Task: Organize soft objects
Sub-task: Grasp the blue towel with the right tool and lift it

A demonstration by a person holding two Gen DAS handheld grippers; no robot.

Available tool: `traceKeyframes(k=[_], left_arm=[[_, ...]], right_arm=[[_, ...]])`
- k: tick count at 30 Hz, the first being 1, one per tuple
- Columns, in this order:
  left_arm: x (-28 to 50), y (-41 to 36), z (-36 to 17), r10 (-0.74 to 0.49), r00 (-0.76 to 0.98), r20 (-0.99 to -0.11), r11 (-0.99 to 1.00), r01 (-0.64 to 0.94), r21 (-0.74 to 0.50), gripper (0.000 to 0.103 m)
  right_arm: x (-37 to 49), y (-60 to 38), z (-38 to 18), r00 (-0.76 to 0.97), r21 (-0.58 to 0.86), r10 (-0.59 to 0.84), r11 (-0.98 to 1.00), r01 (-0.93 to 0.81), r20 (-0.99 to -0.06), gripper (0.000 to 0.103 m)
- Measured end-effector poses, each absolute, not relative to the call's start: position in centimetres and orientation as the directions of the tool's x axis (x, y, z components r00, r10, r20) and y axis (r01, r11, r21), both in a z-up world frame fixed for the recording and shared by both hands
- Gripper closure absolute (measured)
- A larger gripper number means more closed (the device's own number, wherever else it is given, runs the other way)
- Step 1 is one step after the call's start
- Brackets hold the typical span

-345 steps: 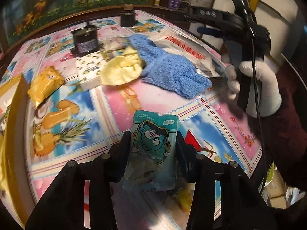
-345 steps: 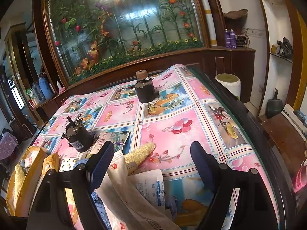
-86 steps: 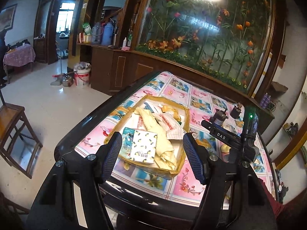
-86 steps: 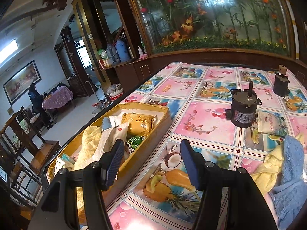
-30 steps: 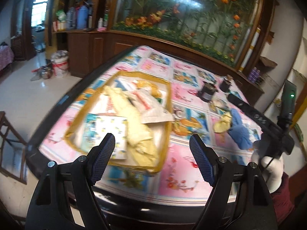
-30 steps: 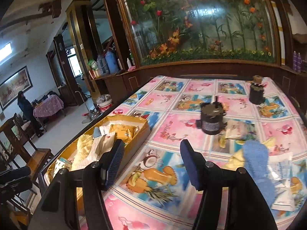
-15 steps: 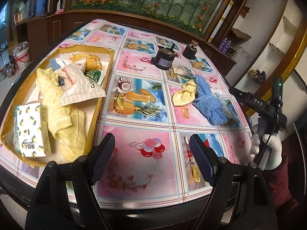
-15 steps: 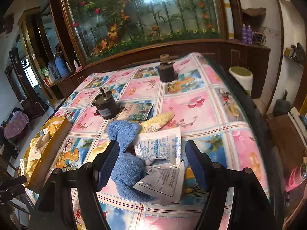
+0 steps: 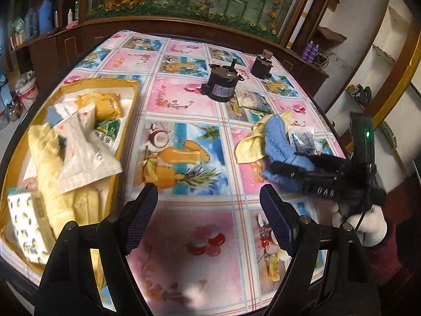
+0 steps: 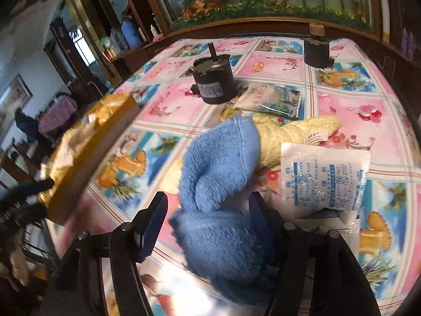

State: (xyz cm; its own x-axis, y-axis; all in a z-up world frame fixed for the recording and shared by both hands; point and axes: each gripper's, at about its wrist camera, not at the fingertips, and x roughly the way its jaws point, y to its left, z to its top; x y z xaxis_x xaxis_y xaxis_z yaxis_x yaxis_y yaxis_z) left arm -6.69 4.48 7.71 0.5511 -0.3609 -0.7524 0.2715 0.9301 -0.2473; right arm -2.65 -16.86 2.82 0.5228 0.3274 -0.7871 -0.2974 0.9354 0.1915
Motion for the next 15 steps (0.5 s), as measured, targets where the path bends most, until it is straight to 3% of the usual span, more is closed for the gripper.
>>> traceKeyframes(k=[1, 3, 12, 15], left_arm=[[-5.9, 3.7, 7.7, -0.367, 0.551, -0.750, 0.927, 0.286, -0.243, 0.022], [-4.4, 2.0, 7.7, -0.371, 0.552, -0.747, 0.922, 0.313, -0.227, 0.022], [3.3, -6.7, 4.7, -0.391, 0.488, -0.781, 0.879, 0.448, -0.160, 0.023], [5.3, -9.2, 3.4, -0.378, 0.488, -0.787, 0.864, 0.491, -0.111, 0.023]], right_arm=[[-2.9, -17.0, 2.6, 0.525, 0.171, 0.313, 0.938, -0.302, -0.791, 0.054], [-3.7, -18.3, 3.1, 0.542, 0.195, 0.325, 0.939, -0.285, -0.775, 0.058], [-6.2, -27.6, 5.1, 0.699, 0.511, 0.457, 0.846, -0.151, -0.550, 0.058], [-6.0, -28.7, 5.0, 0.713, 0.553, 0.458, 0.825, -0.119, -0.530, 0.058]])
